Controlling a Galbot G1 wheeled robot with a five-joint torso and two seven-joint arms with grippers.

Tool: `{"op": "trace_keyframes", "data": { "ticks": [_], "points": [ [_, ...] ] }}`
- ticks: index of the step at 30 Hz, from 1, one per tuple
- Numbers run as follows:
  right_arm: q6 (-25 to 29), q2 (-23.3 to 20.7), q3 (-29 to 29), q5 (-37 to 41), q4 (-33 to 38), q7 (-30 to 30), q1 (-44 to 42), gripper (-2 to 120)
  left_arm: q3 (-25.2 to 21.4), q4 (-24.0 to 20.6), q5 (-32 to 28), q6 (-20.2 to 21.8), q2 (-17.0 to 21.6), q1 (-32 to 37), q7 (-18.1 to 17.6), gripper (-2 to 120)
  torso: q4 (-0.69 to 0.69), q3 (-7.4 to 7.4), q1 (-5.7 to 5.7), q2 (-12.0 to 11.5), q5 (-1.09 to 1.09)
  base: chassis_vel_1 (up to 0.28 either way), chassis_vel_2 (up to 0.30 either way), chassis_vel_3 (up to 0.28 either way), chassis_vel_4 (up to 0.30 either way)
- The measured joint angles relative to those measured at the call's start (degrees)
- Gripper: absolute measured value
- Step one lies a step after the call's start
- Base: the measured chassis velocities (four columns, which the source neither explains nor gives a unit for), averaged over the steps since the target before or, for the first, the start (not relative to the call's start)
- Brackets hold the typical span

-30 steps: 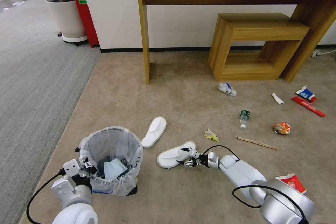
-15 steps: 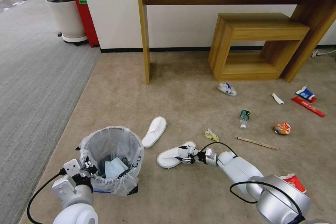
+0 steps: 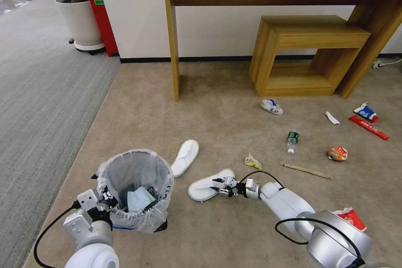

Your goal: Pick up the trash bin and place the garbage on the floor into it.

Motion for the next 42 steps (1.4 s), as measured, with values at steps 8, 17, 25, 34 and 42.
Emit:
{"op": "trace_keyframes", "data": {
  "ticks": [8, 17, 25, 34, 42],
  "points": [
    [0.0, 0.5, -0.1, -0.4, -0.3, 0.4, 0.0, 14, 0.0, 0.3, 0.3, -0.6, -0.2, 0.1, 0.1, 2, 0.0, 0.0, 0.0, 0.0, 0.0, 0.0, 0.0, 0.0, 0.0],
    [0.0, 0.8, -0.1, -0.7, -0.5, 0.5, -0.1, 6, 0.1, 0.9, 0.4, -0.9, -0.2, -0.2, 0.1, 2, 0.0, 0.0, 0.0, 0.0, 0.0, 0.0, 0.0, 0.0, 0.0],
    [0.0, 0.9, 0.0, -0.7, -0.6, 0.5, -0.2, 4, 0.1, 1.7, 0.5, -1.2, -0.1, -0.5, 0.1, 2, 0.0, 0.0, 0.0, 0.0, 0.0, 0.0, 0.0, 0.0, 0.0],
    [1.4, -1.9, 0.9, 6.3, 4.7, -1.9, -1.6, 0, -0.6, 3.8, 0.0, -1.1, 0.8, -1.4, 0.0, 2, 0.01, 0.0, 0.0, 0.0, 0.0, 0.0, 0.0, 0.0, 0.0],
    [0.1, -12.5, 0.3, 14.1, 20.4, -0.4, -5.6, 0, -0.6, 5.6, -0.3, -0.8, 1.5, -2.3, -0.2, 2, 0.01, 0.0, 0.0, 0.0, 0.03, 0.0, 0.0, 0.0, 0.0]
  ]
}}
